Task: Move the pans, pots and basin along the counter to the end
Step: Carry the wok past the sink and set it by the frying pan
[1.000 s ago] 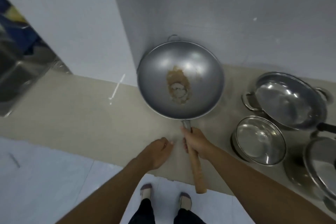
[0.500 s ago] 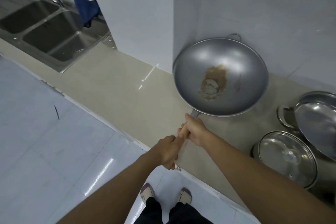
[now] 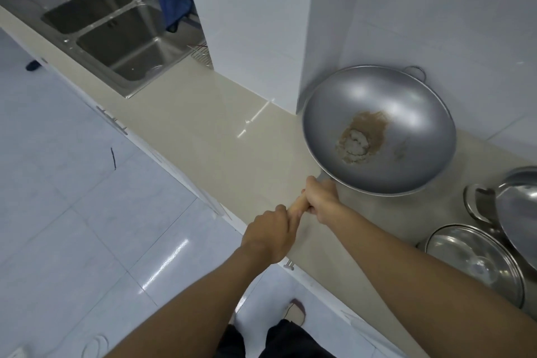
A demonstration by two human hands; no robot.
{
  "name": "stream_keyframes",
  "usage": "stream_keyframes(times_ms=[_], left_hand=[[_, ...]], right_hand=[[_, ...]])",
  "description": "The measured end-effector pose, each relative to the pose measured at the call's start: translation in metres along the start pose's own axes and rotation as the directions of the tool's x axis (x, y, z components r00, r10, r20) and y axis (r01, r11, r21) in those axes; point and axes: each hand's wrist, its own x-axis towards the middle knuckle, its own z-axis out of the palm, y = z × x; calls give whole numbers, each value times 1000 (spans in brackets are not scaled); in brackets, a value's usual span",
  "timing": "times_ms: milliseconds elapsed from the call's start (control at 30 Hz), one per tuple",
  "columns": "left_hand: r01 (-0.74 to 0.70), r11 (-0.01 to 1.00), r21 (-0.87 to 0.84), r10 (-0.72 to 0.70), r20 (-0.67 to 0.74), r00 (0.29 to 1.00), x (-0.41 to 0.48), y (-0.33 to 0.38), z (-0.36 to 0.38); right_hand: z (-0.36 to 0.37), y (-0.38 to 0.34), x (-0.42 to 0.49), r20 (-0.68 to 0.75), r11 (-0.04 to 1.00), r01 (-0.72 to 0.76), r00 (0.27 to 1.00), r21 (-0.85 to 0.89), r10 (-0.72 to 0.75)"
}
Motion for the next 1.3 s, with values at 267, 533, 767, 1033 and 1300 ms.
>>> stream_keyframes(times_ms=[267, 533, 767, 1033, 1300], left_hand=[[-55, 998, 13, 55, 22, 998, -33, -33, -10], [-122, 986, -118, 123, 3, 992, -99, -104, -22], [-111, 946, -305, 114, -10, 993, -171, -190, -39], [47, 912, -408, -85, -76, 993, -214, -294, -82], [142, 880, -454, -254, -196, 947, -191, -377, -141]], right_hand=[[21, 18, -44, -43, 996, 85, 996, 10, -84], [75, 45, -123, -69, 983, 161, 983, -84, -167], [166, 73, -200, -41, 955, 234, 969, -180, -245], [289, 63, -263, 155, 894, 339, 939, -293, -305], [414, 14, -269, 365, 778, 487, 862, -398, -352]])
